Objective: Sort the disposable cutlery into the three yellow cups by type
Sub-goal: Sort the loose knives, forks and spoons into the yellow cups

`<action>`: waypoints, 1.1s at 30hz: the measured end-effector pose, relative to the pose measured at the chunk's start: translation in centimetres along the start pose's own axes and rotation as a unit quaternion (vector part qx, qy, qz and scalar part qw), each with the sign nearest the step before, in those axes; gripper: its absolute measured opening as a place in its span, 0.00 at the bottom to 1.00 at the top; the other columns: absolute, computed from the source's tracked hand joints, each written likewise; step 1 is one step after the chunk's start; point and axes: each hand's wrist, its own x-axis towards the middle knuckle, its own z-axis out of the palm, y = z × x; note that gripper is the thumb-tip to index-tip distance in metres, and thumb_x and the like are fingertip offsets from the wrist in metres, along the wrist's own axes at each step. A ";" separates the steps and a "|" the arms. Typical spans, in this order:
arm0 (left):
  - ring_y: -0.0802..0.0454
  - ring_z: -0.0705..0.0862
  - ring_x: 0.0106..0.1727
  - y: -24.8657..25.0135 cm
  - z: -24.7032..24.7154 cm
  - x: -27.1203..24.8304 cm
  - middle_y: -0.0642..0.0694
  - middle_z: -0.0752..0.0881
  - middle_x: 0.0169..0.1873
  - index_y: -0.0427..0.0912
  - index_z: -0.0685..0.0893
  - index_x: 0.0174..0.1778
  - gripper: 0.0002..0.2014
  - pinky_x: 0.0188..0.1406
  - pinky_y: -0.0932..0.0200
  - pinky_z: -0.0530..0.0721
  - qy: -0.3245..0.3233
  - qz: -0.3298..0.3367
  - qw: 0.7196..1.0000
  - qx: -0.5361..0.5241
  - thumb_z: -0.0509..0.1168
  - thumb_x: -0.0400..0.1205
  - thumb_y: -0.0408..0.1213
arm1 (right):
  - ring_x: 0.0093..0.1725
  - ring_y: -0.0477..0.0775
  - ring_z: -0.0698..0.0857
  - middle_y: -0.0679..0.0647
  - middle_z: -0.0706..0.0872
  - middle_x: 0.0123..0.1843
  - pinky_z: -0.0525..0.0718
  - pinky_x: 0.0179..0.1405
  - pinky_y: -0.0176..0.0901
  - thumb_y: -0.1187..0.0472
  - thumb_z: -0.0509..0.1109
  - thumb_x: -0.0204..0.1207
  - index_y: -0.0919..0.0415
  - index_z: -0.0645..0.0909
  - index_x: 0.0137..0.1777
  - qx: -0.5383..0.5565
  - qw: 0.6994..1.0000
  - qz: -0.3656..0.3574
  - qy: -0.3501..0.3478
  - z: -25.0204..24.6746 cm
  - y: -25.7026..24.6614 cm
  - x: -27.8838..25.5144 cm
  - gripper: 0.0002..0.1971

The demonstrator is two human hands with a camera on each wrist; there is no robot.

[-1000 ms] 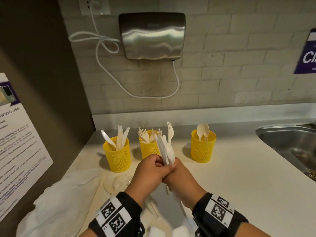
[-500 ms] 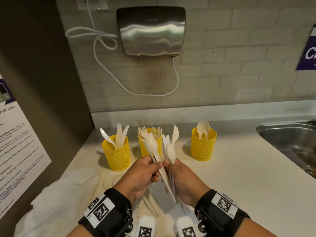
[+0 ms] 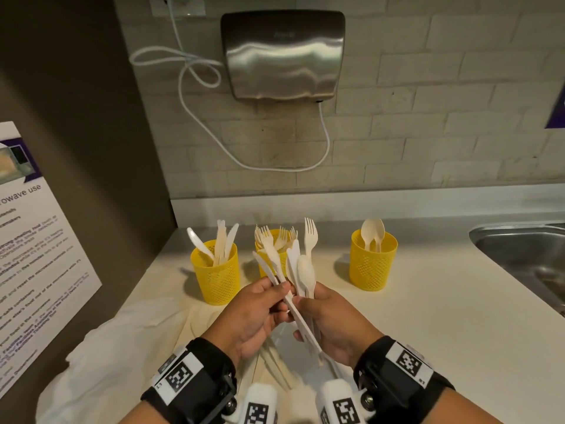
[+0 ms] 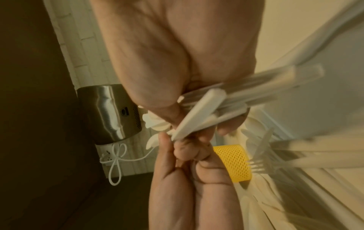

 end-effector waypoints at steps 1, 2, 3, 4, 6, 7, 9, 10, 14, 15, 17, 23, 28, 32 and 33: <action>0.61 0.74 0.22 0.0 0.0 0.1 0.44 0.79 0.27 0.34 0.84 0.46 0.05 0.20 0.69 0.79 0.011 0.007 1.000 0.019 0.64 0.82 0.30 | 0.38 0.48 0.84 0.53 0.87 0.41 0.80 0.35 0.43 0.64 0.60 0.84 0.55 0.80 0.63 -0.006 1.000 -0.002 0.002 0.1 0.1 0.0 0.12; 0.61 0.74 0.22 0.0 0.0 0.2 0.45 0.80 0.27 0.34 0.84 0.46 0.04 0.21 0.69 0.79 0.020 0.014 0.999 0.038 0.64 0.82 0.30 | 0.42 0.48 0.85 0.52 0.88 0.43 0.82 0.38 0.44 0.62 0.60 0.84 0.52 0.79 0.64 -0.011 1.000 -0.005 0.004 0.2 0.2 0.0 0.13; 0.60 0.74 0.22 0.0 -0.1 0.2 0.45 0.80 0.27 0.35 0.84 0.45 0.04 0.21 0.69 0.79 0.026 0.019 0.998 0.054 0.65 0.81 0.31 | 0.45 0.49 0.85 0.52 0.88 0.47 0.84 0.40 0.45 0.61 0.60 0.85 0.50 0.79 0.65 -0.009 1.000 -0.006 0.004 0.3 0.4 0.0 0.13; 0.60 0.73 0.21 0.0 -0.1 0.3 0.46 0.80 0.26 0.36 0.84 0.45 0.03 0.21 0.69 0.78 0.029 0.021 0.997 0.066 0.66 0.80 0.31 | 0.48 0.50 0.86 0.53 0.89 0.49 0.85 0.41 0.46 0.60 0.60 0.85 0.49 0.78 0.66 -0.004 1.000 -0.007 0.005 0.3 0.6 0.1 0.13; 0.60 0.74 0.21 -0.1 -0.3 0.4 0.47 0.79 0.25 0.37 0.84 0.43 0.02 0.22 0.69 0.78 0.035 0.022 0.996 0.081 0.67 0.80 0.32 | 0.47 0.51 0.87 0.54 0.90 0.51 0.86 0.41 0.47 0.62 0.60 0.85 0.49 0.78 0.66 -0.003 1.000 -0.006 0.010 0.3 0.9 0.3 0.14; 0.60 0.74 0.21 -0.2 -0.3 0.4 0.47 0.79 0.24 0.37 0.84 0.43 0.03 0.22 0.68 0.79 0.038 0.023 0.996 0.082 0.67 0.80 0.31 | 0.45 0.52 0.87 0.55 0.90 0.49 0.85 0.41 0.47 0.62 0.60 0.84 0.50 0.79 0.65 -0.004 1.000 -0.007 0.015 0.3 0.9 0.4 0.14; 0.59 0.75 0.21 -0.2 -0.3 0.4 0.45 0.79 0.25 0.37 0.84 0.41 0.04 0.23 0.68 0.81 0.047 0.020 0.996 0.077 0.66 0.81 0.31 | 0.40 0.53 0.86 0.58 0.90 0.45 0.84 0.39 0.47 0.65 0.60 0.84 0.54 0.81 0.63 0.011 1.000 -0.011 0.024 0.3 0.9 0.7 0.13; 0.59 0.76 0.21 -0.2 -0.3 0.4 0.44 0.79 0.25 0.37 0.84 0.39 0.05 0.23 0.67 0.82 0.054 0.018 0.995 0.077 0.66 0.81 0.30 | 0.38 0.54 0.86 0.59 0.89 0.43 0.83 0.37 0.48 0.66 0.60 0.83 0.57 0.82 0.62 0.026 0.999 -0.013 0.028 0.3 0.9 0.8 0.13; 0.56 0.74 0.23 0.5 -0.4 0.3 0.46 0.77 0.23 0.37 0.81 0.35 0.08 0.22 0.66 0.80 0.084 0.029 0.990 0.113 0.66 0.81 0.29 | 0.38 0.57 0.87 0.64 0.90 0.42 0.86 0.36 0.47 0.72 0.56 0.82 0.64 0.83 0.58 0.083 0.994 -0.021 0.065 0.0 1.0 1.2 0.14; 0.56 0.74 0.24 1.1 -0.6 0.3 0.46 0.77 0.24 0.37 0.81 0.36 0.07 0.23 0.66 0.80 0.088 0.040 0.987 0.126 0.66 0.81 0.29 | 0.40 0.57 0.87 0.63 0.89 0.43 0.86 0.37 0.47 0.72 0.56 0.82 0.64 0.82 0.58 0.091 0.992 -0.023 0.084 -0.1 1.1 1.4 0.14; 0.56 0.75 0.24 3.0 -1.4 0.4 0.47 0.78 0.24 0.38 0.83 0.41 0.04 0.23 0.66 0.80 0.104 0.076 0.980 0.153 0.66 0.81 0.31 | 0.43 0.55 0.84 0.60 0.86 0.44 0.85 0.41 0.49 0.70 0.58 0.83 0.63 0.79 0.60 0.099 0.988 -0.021 0.116 -0.7 1.3 1.6 0.12; 0.50 0.82 0.34 9.9 -6.7 3.0 0.44 0.84 0.32 0.42 0.82 0.40 0.06 0.40 0.49 0.83 0.278 0.254 0.892 0.250 0.68 0.80 0.39 | 0.46 0.56 0.84 0.61 0.84 0.49 0.84 0.40 0.47 0.66 0.58 0.84 0.58 0.76 0.67 0.084 0.987 -0.045 0.130 -2.2 1.3 1.6 0.14; 0.47 0.82 0.32 8.6 -8.5 5.9 0.39 0.84 0.34 0.34 0.84 0.44 0.08 0.34 0.55 0.80 0.303 0.171 0.879 0.326 0.68 0.80 0.37 | 0.47 0.56 0.84 0.59 0.84 0.47 0.84 0.48 0.52 0.68 0.58 0.84 0.55 0.78 0.64 0.073 0.988 -0.052 0.123 -2.4 1.0 0.7 0.13; 0.46 0.85 0.42 7.2 -8.7 5.9 0.35 0.86 0.50 0.33 0.83 0.61 0.18 0.42 0.56 0.81 0.295 0.113 0.880 0.354 0.69 0.79 0.39 | 0.48 0.59 0.84 0.64 0.85 0.50 0.84 0.52 0.57 0.68 0.58 0.84 0.55 0.79 0.64 0.076 0.989 -0.053 0.117 -2.6 0.8 0.2 0.14; 0.41 0.84 0.52 7.2 -8.5 5.7 0.35 0.82 0.59 0.34 0.79 0.67 0.23 0.52 0.52 0.80 0.324 0.128 0.861 0.371 0.70 0.78 0.42 | 0.46 0.58 0.84 0.64 0.84 0.49 0.84 0.49 0.55 0.69 0.58 0.83 0.55 0.79 0.63 0.079 0.988 -0.055 0.118 -2.7 0.8 0.1 0.14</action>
